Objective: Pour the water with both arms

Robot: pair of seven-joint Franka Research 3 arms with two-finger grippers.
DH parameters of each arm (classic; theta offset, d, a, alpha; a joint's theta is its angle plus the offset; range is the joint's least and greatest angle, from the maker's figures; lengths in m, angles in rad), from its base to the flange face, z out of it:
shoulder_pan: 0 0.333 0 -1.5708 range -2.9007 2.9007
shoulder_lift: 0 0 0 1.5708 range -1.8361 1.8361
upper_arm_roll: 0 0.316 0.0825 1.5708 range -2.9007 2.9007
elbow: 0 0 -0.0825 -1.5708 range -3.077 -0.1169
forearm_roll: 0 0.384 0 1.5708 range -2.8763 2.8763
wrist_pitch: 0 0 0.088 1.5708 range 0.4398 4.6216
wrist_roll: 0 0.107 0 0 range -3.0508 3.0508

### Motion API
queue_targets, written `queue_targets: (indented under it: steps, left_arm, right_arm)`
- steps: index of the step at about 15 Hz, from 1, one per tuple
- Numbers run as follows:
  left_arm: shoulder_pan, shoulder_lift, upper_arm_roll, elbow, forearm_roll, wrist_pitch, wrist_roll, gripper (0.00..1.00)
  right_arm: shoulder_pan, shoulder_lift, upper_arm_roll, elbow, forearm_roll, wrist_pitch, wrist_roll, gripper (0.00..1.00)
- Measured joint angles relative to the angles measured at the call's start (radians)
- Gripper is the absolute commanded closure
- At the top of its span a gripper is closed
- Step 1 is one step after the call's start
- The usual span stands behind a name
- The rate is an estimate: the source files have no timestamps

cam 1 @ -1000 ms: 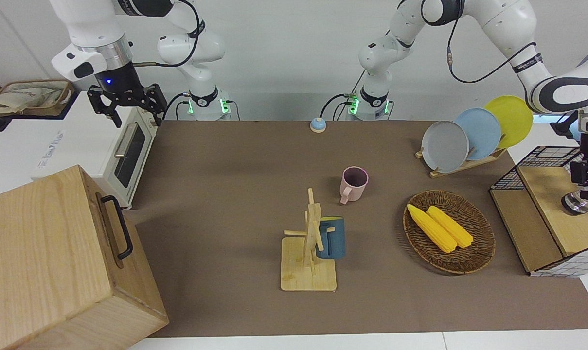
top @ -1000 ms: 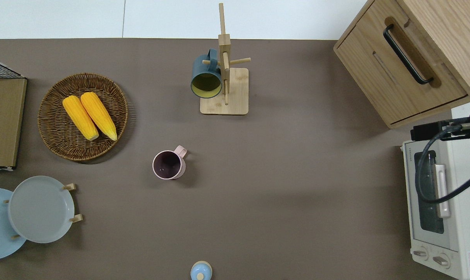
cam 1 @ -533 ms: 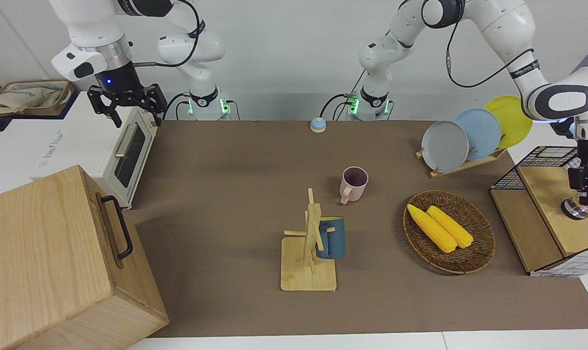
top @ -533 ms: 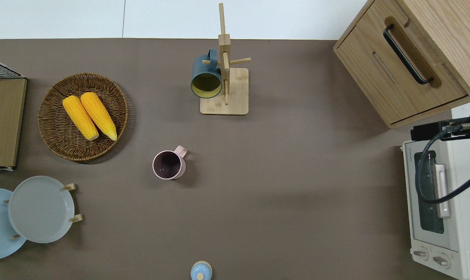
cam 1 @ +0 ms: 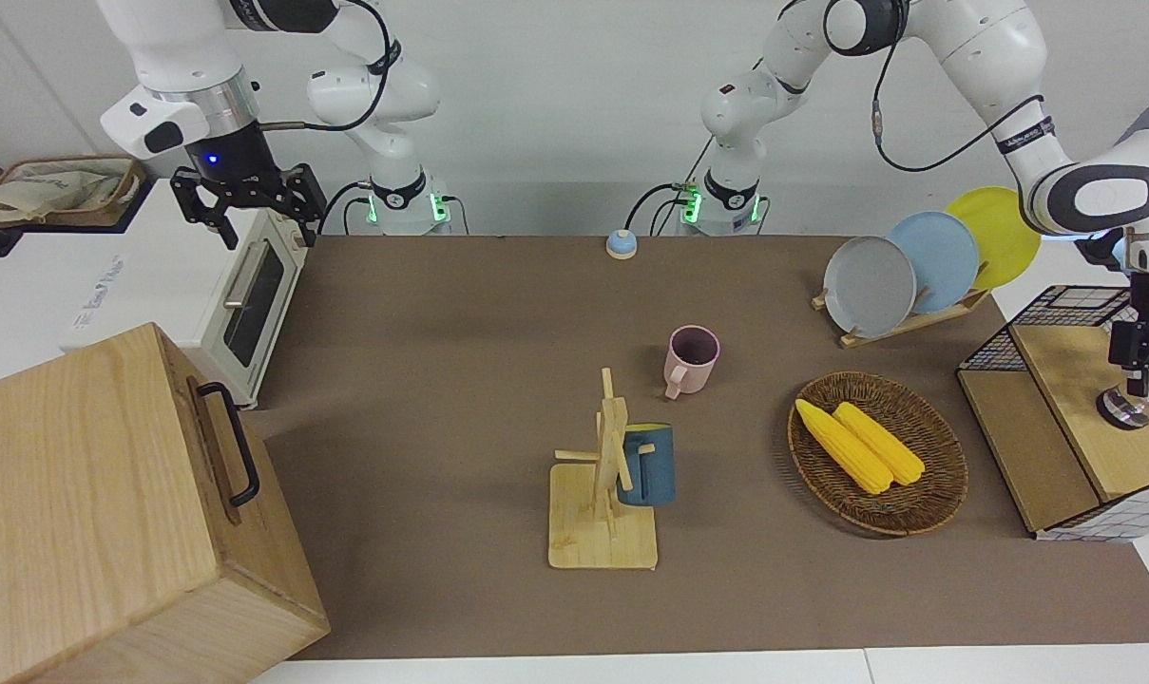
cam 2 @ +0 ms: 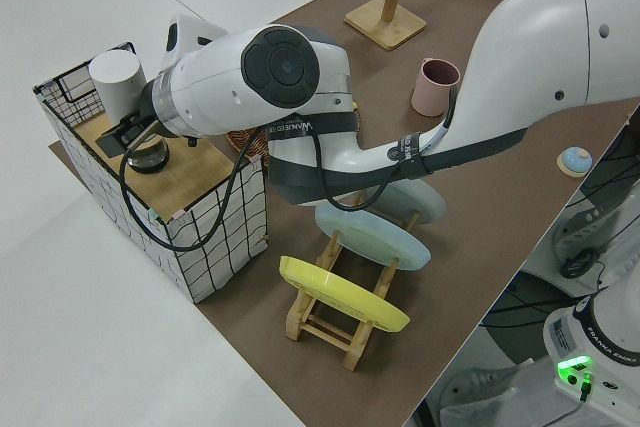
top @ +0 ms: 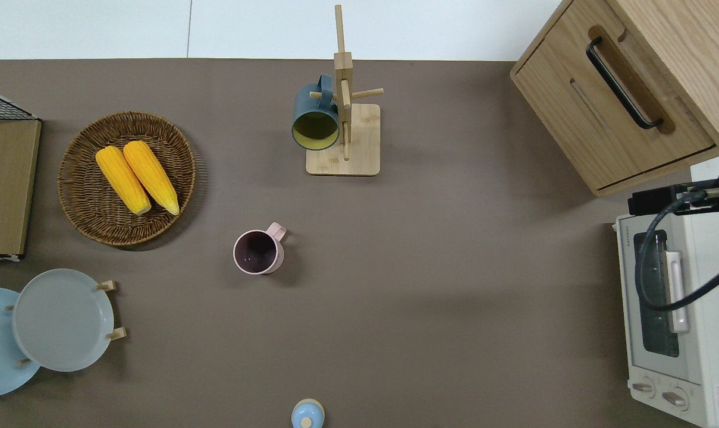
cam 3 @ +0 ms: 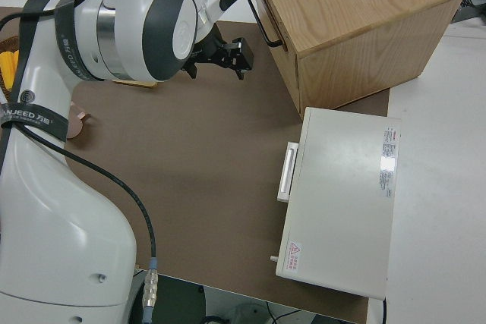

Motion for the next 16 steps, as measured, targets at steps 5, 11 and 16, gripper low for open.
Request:
queue_targets:
  steps: [5,11,16]
  left_arm:
    - [0.002,-0.003,0.052,0.017,0.004,-0.105,-0.005,0.0]
    - [-0.002,-0.012,0.052,0.028,0.173,-0.137,-0.183,0.0]
    - [-0.007,-0.029,0.047,0.071,0.345,-0.262,-0.351,0.0]
  right_arm:
    - [0.0,0.0,0.0,0.0,0.0,0.0,0.0,0.009]
    - [0.0,0.0,0.0,0.0,0.0,0.0,0.0,0.009]
    - [0.0,0.0,0.0,0.0,0.0,0.0,0.0,0.009]
